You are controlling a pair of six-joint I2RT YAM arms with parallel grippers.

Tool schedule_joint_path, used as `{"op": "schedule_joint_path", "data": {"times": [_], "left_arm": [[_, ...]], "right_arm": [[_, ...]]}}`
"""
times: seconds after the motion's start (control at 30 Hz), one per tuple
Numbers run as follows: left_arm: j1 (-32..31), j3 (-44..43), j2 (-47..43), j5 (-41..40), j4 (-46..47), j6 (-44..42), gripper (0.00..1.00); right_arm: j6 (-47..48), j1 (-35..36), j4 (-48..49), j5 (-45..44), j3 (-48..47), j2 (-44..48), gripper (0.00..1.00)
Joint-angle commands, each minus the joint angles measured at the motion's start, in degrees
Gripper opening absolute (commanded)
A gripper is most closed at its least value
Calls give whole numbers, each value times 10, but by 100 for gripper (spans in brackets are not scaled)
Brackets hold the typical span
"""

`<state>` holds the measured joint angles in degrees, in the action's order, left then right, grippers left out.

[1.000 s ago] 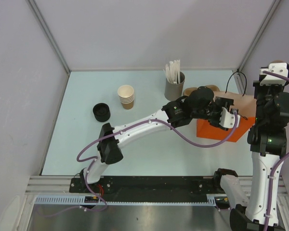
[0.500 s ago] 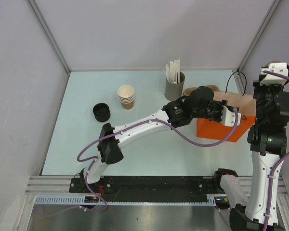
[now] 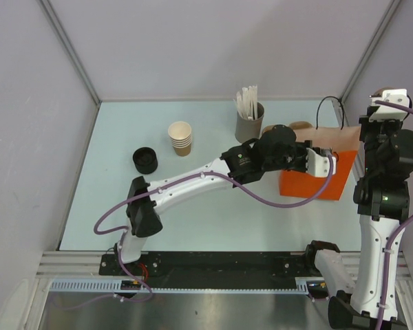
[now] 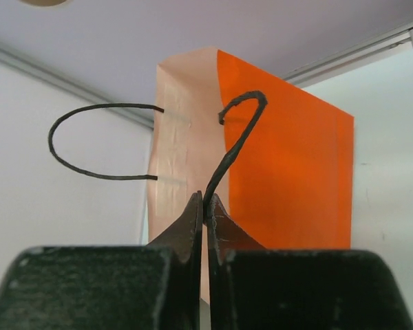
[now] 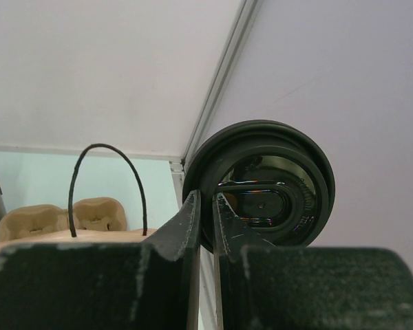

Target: Pack the takeout coffee

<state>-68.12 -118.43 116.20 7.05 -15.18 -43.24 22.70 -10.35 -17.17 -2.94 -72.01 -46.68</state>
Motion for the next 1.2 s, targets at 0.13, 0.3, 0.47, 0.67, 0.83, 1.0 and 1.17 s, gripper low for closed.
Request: {"op": "schedule_joint_path", "data": {"times": [0.13, 0.3, 0.47, 0.67, 0.83, 1.0, 1.17], "left_arm": [[2, 49, -98, -103, 17, 29, 0], [10, 82, -132, -143, 30, 37, 0], [18, 137, -179, -183, 30, 45, 0], [47, 207, -243, -226, 29, 65, 0], [86, 240, -291, -238, 32, 75, 0], [104, 244, -317, -242, 28, 69, 0], [113, 260, -339, -249, 30, 61, 0]], "right_arm": [[-12, -3, 5, 15, -6, 4, 0], [-15, -3, -5, 23, -7, 8, 0], [-20, -3, -10, 43, -7, 10, 0], [-27, -3, -14, 58, -7, 8, 0], [-32, -2, -16, 74, -7, 4, 0], [-33, 2, -22, 81, -8, 3, 0], [-35, 10, -31, 90, -7, 2, 0]]}}
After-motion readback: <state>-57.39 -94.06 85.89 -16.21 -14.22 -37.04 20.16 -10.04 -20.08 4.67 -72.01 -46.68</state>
